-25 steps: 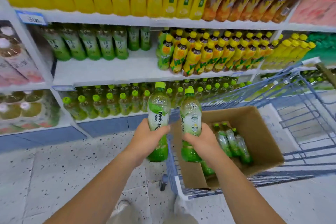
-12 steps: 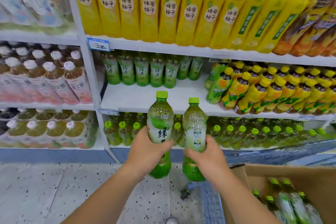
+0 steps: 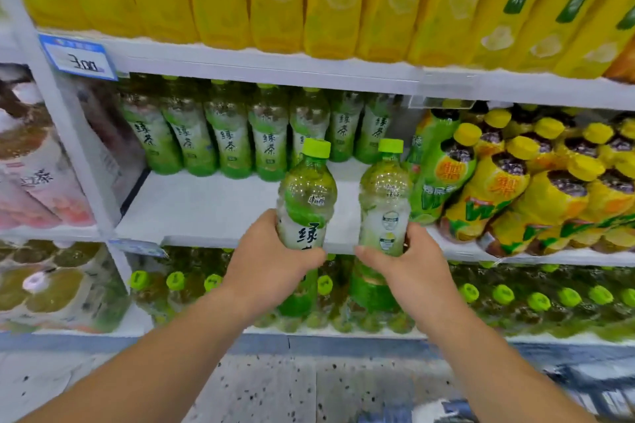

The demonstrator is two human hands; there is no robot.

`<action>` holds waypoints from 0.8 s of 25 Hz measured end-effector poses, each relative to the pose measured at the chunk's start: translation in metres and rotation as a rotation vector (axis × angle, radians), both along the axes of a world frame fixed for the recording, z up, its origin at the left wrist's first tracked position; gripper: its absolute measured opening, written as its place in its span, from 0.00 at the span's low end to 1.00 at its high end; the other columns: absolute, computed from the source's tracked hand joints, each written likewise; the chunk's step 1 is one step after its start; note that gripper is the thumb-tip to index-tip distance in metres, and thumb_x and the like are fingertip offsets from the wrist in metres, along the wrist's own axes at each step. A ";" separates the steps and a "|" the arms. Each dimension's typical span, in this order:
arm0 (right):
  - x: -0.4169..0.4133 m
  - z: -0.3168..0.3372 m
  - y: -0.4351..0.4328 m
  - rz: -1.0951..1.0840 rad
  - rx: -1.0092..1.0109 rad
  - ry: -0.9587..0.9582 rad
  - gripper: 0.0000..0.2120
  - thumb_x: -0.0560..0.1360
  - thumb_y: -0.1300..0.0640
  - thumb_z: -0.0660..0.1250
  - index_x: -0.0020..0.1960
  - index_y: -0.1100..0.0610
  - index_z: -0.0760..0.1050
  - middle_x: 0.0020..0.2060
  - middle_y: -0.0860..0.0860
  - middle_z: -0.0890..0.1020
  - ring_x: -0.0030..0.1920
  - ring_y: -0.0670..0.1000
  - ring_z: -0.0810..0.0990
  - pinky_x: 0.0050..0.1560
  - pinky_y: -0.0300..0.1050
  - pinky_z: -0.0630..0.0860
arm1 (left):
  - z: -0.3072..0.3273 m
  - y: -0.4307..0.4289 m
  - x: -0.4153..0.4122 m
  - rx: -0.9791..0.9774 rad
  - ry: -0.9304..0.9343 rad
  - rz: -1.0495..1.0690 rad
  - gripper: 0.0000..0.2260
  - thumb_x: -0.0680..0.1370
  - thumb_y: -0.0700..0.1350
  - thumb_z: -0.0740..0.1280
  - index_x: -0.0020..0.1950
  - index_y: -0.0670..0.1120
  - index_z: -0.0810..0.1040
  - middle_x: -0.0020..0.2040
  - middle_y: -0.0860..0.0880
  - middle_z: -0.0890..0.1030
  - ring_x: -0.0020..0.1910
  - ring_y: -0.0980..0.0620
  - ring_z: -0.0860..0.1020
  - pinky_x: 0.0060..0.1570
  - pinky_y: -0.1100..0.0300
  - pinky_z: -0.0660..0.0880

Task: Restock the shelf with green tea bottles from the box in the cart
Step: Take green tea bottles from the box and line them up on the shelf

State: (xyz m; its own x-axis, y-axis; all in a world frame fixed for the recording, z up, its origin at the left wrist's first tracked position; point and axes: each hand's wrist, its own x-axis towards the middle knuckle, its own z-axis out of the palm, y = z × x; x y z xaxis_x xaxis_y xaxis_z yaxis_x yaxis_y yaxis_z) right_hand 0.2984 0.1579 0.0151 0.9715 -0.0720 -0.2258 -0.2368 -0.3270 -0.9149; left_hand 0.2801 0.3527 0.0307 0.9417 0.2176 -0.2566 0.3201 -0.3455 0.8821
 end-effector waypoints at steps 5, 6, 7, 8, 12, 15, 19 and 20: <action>0.054 -0.015 -0.007 -0.053 0.019 -0.114 0.22 0.69 0.58 0.79 0.57 0.51 0.74 0.48 0.45 0.83 0.46 0.44 0.82 0.37 0.33 0.79 | -0.016 -0.010 0.060 0.022 -0.081 -0.013 0.21 0.66 0.45 0.80 0.54 0.53 0.76 0.47 0.55 0.83 0.46 0.55 0.83 0.47 0.55 0.81; 0.062 -0.018 -0.006 -0.056 0.006 -0.142 0.23 0.68 0.58 0.79 0.58 0.51 0.73 0.48 0.44 0.82 0.48 0.45 0.82 0.41 0.36 0.81 | -0.019 -0.012 0.070 0.015 -0.101 -0.012 0.21 0.66 0.44 0.80 0.55 0.53 0.77 0.47 0.55 0.84 0.46 0.55 0.83 0.44 0.57 0.81; 0.070 -0.023 -0.004 -0.062 -0.012 -0.164 0.24 0.68 0.57 0.79 0.59 0.50 0.72 0.49 0.45 0.82 0.49 0.47 0.83 0.47 0.43 0.82 | -0.021 -0.014 0.079 0.008 -0.125 -0.007 0.21 0.67 0.44 0.80 0.54 0.54 0.76 0.46 0.56 0.83 0.45 0.57 0.82 0.41 0.60 0.79; 0.077 -0.028 -0.003 -0.064 -0.034 -0.182 0.25 0.68 0.57 0.79 0.60 0.51 0.71 0.51 0.45 0.82 0.51 0.48 0.82 0.53 0.49 0.81 | -0.023 -0.017 0.087 0.001 -0.153 0.000 0.21 0.67 0.43 0.80 0.54 0.55 0.76 0.46 0.58 0.83 0.45 0.59 0.81 0.39 0.64 0.77; 0.090 -0.044 0.000 -0.091 -0.014 -0.254 0.26 0.71 0.59 0.77 0.62 0.53 0.67 0.55 0.45 0.79 0.53 0.45 0.79 0.58 0.42 0.75 | -0.036 -0.026 0.113 -0.058 -0.240 -0.017 0.24 0.68 0.43 0.80 0.59 0.55 0.75 0.49 0.61 0.81 0.47 0.67 0.78 0.43 0.70 0.74; 0.093 -0.055 0.002 -0.063 0.012 -0.284 0.28 0.73 0.62 0.76 0.65 0.52 0.64 0.55 0.40 0.78 0.53 0.38 0.78 0.54 0.30 0.72 | -0.049 -0.028 0.121 -0.102 -0.282 0.012 0.23 0.68 0.43 0.80 0.57 0.57 0.75 0.48 0.62 0.81 0.45 0.70 0.78 0.44 0.72 0.74; 0.097 -0.060 0.002 -0.073 0.000 -0.285 0.29 0.73 0.61 0.75 0.66 0.49 0.63 0.54 0.34 0.76 0.52 0.26 0.75 0.51 0.22 0.69 | -0.061 -0.033 0.127 -0.156 -0.303 0.012 0.22 0.68 0.43 0.81 0.54 0.59 0.75 0.50 0.60 0.82 0.47 0.68 0.80 0.45 0.72 0.77; 0.096 -0.063 0.002 -0.083 -0.023 -0.280 0.28 0.72 0.58 0.76 0.66 0.49 0.65 0.55 0.37 0.77 0.54 0.29 0.75 0.53 0.25 0.70 | -0.066 -0.031 0.126 -0.150 -0.281 -0.005 0.24 0.66 0.46 0.82 0.56 0.59 0.75 0.53 0.58 0.81 0.49 0.65 0.80 0.49 0.69 0.78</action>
State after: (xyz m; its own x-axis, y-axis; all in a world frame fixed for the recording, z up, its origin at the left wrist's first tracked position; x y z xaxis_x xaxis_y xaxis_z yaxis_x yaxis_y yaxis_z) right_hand 0.3944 0.1597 -0.0478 0.9864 -0.1556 0.0525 -0.0033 -0.3386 -0.9409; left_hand 0.4065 0.3215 -0.0356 0.9813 0.1919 -0.0152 0.0553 -0.2056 0.9771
